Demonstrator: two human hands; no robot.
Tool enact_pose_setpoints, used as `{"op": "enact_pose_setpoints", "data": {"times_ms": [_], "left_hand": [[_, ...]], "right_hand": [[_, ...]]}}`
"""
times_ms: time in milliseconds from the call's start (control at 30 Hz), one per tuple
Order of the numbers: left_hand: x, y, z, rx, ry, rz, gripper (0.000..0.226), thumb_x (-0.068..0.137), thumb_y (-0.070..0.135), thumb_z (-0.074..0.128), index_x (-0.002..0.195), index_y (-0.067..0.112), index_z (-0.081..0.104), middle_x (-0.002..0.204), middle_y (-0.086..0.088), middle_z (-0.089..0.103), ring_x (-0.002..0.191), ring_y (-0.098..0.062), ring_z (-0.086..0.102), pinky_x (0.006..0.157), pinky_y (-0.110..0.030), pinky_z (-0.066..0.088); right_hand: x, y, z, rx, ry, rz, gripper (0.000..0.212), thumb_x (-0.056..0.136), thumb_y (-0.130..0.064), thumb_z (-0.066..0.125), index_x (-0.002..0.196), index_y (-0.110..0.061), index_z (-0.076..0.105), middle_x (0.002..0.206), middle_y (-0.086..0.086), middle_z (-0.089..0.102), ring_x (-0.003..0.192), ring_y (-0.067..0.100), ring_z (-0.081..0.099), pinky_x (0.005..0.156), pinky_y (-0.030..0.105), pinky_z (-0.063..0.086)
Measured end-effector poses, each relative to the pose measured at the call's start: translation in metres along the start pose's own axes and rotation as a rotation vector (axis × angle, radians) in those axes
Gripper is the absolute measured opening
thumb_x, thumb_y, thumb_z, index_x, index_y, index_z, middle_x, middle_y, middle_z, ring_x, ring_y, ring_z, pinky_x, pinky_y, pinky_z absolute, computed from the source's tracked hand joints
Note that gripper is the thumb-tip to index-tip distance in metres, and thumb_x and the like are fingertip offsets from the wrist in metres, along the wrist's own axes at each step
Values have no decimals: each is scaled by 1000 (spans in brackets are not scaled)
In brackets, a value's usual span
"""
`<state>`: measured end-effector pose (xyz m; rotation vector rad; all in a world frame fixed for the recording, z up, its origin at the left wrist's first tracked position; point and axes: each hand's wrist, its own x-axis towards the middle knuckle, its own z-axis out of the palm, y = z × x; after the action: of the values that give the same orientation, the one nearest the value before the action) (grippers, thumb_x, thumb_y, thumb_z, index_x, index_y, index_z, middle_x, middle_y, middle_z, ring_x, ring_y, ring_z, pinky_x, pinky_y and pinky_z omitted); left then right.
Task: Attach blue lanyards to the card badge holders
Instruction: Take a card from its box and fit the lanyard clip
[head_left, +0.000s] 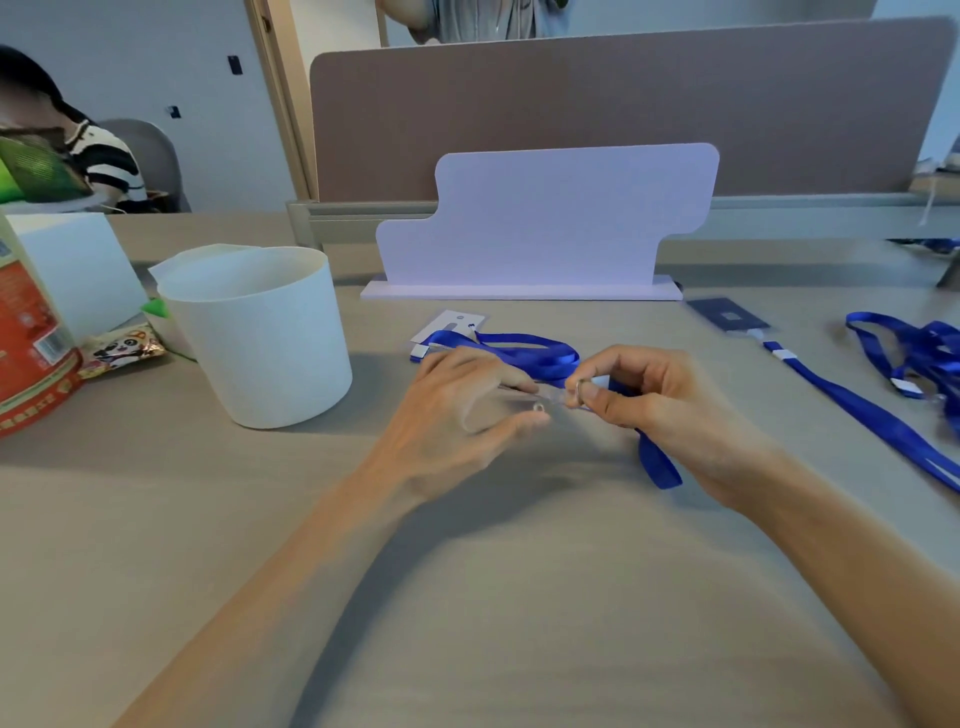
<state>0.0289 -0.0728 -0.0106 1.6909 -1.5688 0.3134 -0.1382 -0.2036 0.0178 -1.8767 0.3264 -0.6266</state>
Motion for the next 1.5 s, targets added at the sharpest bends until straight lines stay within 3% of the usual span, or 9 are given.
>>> {"op": "enact_pose_setpoints", "data": {"times_ms": [200, 333, 600, 733, 900, 1100, 1267, 1367, 1500], "left_hand": [[3, -1, 1, 76, 200, 107, 30, 89, 41, 61, 83, 14, 73, 81, 6, 70, 80, -17, 63, 81, -30, 43], [3, 5, -1, 33, 327, 79, 25, 90, 30, 63, 83, 8, 72, 76, -1, 66, 70, -21, 60, 67, -32, 46], [11, 4, -6, -536, 261, -566, 14, 89, 25, 66, 94, 32, 54, 86, 5, 70, 73, -8, 59, 62, -20, 43], [6, -13, 5, -336, -1, -662, 8, 91, 33, 62, 97, 31, 57, 78, 11, 61, 73, -9, 53, 63, -21, 37], [-2, -34, 14, 90, -141, -600, 23, 92, 41, 55, 102, 21, 58, 103, 8, 56, 100, -15, 50, 80, -29, 43], [0, -26, 20, 236, -87, -388, 24, 94, 31, 51, 116, 24, 55, 127, 6, 50, 121, -18, 38, 95, -31, 37], [-3, -20, 31, 174, -274, -159, 48, 87, 45, 53, 133, 32, 48, 135, 14, 47, 131, -13, 37, 105, -35, 35], [0, -17, 34, 64, -311, -203, 71, 78, 56, 58, 142, 35, 36, 144, 15, 38, 134, -10, 32, 110, -36, 29], [12, -7, 36, 73, -401, -311, 85, 68, 67, 65, 143, 40, 32, 149, 14, 34, 134, -14, 29, 111, -40, 28]], "right_hand": [[-2, 0, 6, -80, 167, -172, 21, 90, -3, 62, 80, -19, 70, 64, 0, 65, 54, 15, 34, 50, 24, 30], [-1, 4, 15, -187, 349, -223, 22, 89, -4, 62, 83, -23, 71, 63, -12, 63, 55, 7, 41, 54, 14, 31], [2, 12, 9, -42, 342, -56, 17, 89, -16, 67, 84, -31, 71, 85, -4, 75, 74, 15, 61, 69, 26, 48], [6, 23, 2, -282, 303, -11, 11, 89, -15, 65, 88, -23, 72, 82, -14, 72, 71, 5, 61, 65, 14, 47], [8, 40, -12, -1019, 242, 50, 12, 85, -16, 58, 86, -23, 69, 91, -3, 62, 99, 25, 54, 79, 35, 43], [14, 49, -20, -1016, 79, 243, 11, 92, -22, 56, 95, -14, 63, 107, 9, 58, 99, 24, 53, 82, 37, 48], [3, 25, -14, -668, -99, 44, 16, 81, -1, 66, 78, -16, 72, 73, -10, 67, 68, 5, 58, 62, 10, 44], [-2, 4, -7, -210, -51, -94, 22, 80, 7, 69, 74, -15, 71, 66, -11, 69, 64, 0, 61, 67, 15, 48], [0, -14, -8, 282, 25, -108, 12, 76, -2, 74, 77, -13, 70, 80, 9, 70, 73, 23, 63, 73, 32, 51]]}}
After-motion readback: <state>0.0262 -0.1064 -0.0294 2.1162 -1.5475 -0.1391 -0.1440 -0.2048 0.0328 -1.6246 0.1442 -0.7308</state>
